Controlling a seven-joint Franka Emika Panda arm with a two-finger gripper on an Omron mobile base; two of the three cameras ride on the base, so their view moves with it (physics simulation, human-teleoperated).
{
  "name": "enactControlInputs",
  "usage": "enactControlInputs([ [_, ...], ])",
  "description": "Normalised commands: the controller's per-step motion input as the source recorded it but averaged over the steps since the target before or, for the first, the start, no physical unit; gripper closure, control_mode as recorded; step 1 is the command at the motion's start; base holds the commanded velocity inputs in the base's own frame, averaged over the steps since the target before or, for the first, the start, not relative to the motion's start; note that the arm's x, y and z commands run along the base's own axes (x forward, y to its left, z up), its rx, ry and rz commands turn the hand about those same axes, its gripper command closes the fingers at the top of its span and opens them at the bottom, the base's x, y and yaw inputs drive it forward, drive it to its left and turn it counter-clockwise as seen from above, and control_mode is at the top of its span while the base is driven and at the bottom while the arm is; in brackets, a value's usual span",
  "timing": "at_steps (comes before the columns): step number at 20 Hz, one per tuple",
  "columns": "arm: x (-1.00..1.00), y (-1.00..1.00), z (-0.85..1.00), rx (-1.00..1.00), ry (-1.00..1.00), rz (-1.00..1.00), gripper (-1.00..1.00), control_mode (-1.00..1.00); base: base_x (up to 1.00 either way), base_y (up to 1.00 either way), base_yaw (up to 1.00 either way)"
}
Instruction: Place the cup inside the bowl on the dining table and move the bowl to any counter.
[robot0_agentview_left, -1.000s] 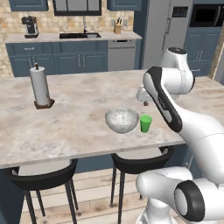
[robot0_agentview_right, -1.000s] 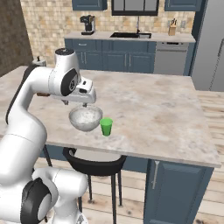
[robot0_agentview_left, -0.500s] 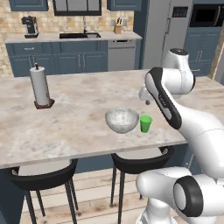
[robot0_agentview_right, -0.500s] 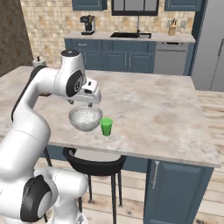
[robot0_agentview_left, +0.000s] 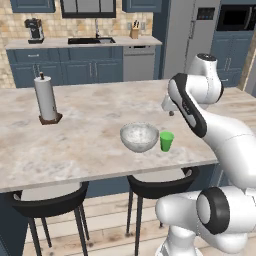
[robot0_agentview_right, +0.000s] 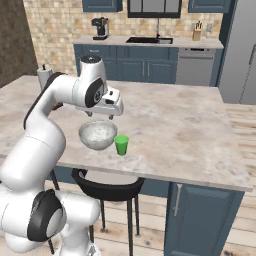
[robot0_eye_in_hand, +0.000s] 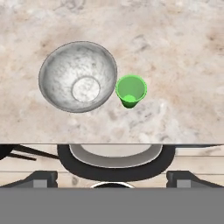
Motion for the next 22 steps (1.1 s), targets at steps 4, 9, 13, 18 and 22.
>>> enactControlInputs([
  [4, 0.15, -0.22, 0.00, 0.00, 0.00, 0.01, -1.00, -1.00, 0.00, 0.00, 0.00],
  [9, 0.13, -0.12, 0.00, 0.00, 0.00, 0.00, -1.00, -1.00, 0.00, 0.00, 0.00],
  [13, 0.15, -0.11, 0.00, 0.00, 0.00, 0.00, -1.00, -1.00, 0.00, 0.00, 0.00],
  [18, 0.04, -0.09, 0.00, 0.00, -0.01, 0.00, -1.00, -1.00, 0.00, 0.00, 0.00],
  [22, 0.02, -0.14, 0.00, 0.00, 0.00, 0.00, -1.00, -1.00, 0.00, 0.00, 0.00],
])
